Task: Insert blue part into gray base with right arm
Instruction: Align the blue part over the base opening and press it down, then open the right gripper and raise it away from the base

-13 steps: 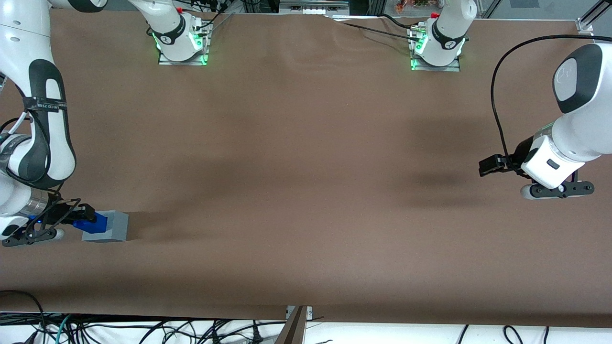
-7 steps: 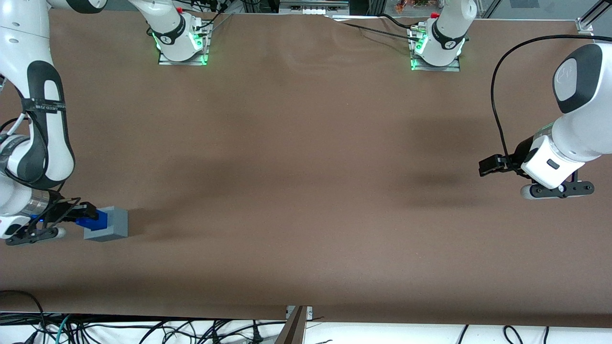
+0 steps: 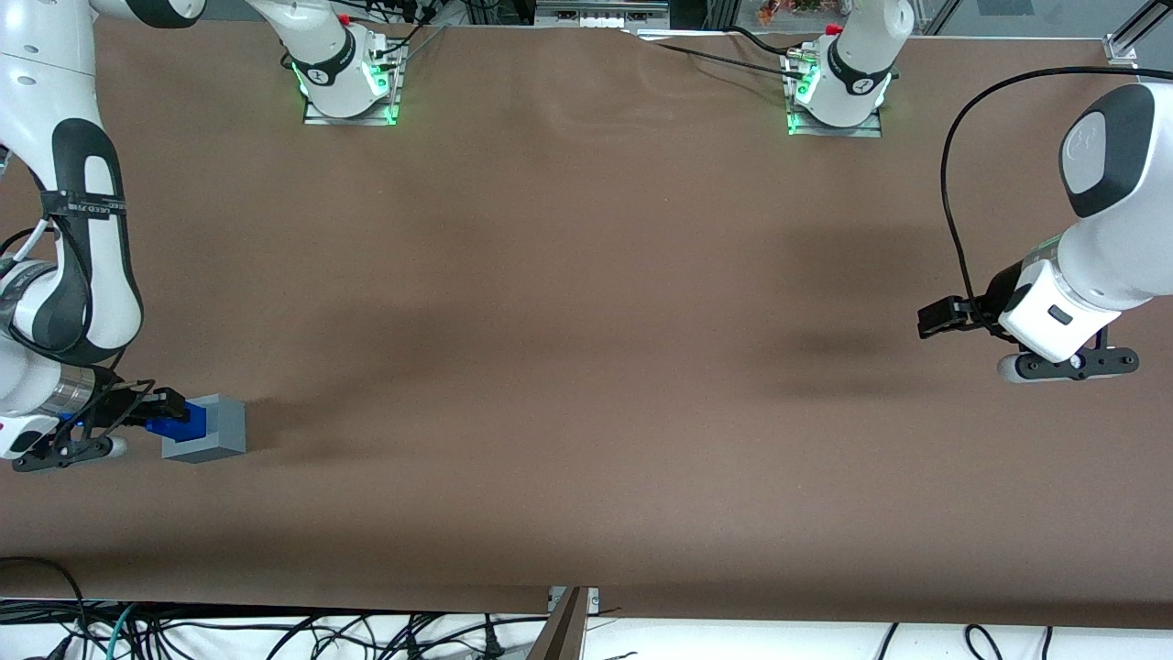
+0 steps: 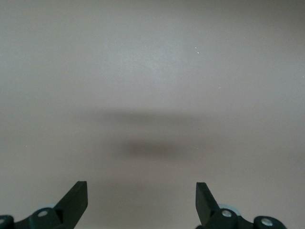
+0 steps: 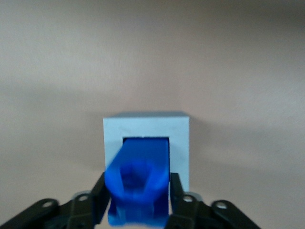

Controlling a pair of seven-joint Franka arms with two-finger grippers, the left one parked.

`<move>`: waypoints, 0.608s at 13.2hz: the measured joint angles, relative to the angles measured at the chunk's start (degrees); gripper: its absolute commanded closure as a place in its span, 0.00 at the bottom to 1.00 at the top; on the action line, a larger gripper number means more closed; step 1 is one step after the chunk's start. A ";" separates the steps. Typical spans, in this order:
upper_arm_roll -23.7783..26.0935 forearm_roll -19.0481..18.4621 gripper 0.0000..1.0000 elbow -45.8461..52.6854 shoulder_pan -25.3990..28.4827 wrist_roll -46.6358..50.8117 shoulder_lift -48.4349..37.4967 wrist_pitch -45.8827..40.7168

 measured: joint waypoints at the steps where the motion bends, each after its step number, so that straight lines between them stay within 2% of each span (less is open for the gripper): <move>1: 0.00 0.00 0.00 -0.06 -0.07 -0.14 0.89 0.12; 4: 0.80 0.00 0.00 3.43 0.00 -0.34 1.55 -0.94; 8: 1.98 0.00 0.00 12.80 0.33 0.52 0.46 -10.34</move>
